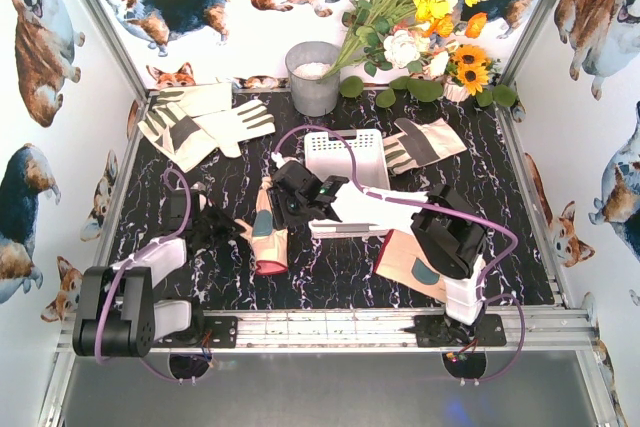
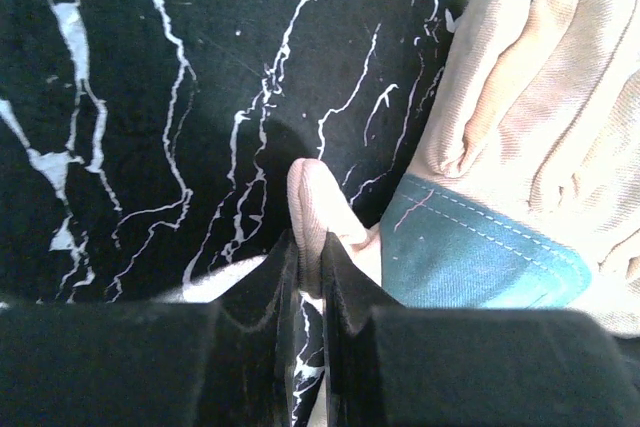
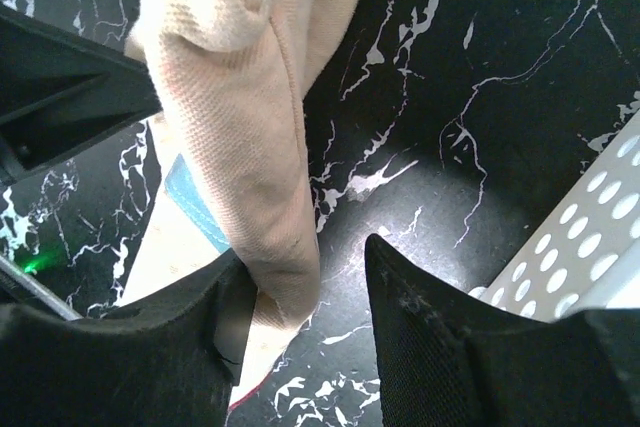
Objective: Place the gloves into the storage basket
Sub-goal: Place the glove at the center of the board.
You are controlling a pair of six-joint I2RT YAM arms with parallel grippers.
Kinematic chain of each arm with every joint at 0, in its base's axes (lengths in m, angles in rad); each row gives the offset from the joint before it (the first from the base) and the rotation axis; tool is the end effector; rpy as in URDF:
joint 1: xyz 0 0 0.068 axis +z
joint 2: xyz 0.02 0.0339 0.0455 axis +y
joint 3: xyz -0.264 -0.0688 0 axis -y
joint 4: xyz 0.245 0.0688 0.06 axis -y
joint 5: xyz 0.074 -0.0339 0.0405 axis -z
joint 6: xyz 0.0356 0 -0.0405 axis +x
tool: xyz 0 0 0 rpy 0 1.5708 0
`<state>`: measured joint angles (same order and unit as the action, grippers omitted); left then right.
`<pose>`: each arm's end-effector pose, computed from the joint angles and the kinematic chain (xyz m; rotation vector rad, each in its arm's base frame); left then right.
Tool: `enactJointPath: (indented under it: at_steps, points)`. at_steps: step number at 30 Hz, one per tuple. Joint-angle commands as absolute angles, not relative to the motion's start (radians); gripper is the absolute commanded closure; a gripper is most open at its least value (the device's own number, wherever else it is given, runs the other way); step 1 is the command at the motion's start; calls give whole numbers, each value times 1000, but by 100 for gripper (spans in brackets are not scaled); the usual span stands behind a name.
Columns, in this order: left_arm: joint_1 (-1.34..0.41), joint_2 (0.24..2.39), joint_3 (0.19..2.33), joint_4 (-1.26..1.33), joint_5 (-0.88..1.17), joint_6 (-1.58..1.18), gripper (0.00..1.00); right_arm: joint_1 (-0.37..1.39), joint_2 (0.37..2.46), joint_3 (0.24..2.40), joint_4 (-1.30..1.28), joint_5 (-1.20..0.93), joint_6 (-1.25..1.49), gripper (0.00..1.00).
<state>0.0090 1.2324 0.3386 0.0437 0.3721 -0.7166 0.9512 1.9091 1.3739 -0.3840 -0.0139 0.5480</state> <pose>0.2034 -0.0111 0.1286 -0.7170 2.3853 -0.7630 0.2408 0.3385 0.2021 -0.5280 2.5527 0.6133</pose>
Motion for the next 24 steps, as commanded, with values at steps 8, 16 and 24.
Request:
enactJointPath:
  at_steps: [8,16,24]
  points:
    - [25,1196,354,-132,155,-620,100,928,1993,1419,-477,79,536,64]
    - [21,1176,355,-106,243,-626,100,905,1990,1372,-397,-24,549,71]
    - [6,1041,418,-200,328,-623,75,905,1977,1365,-345,-98,527,94]
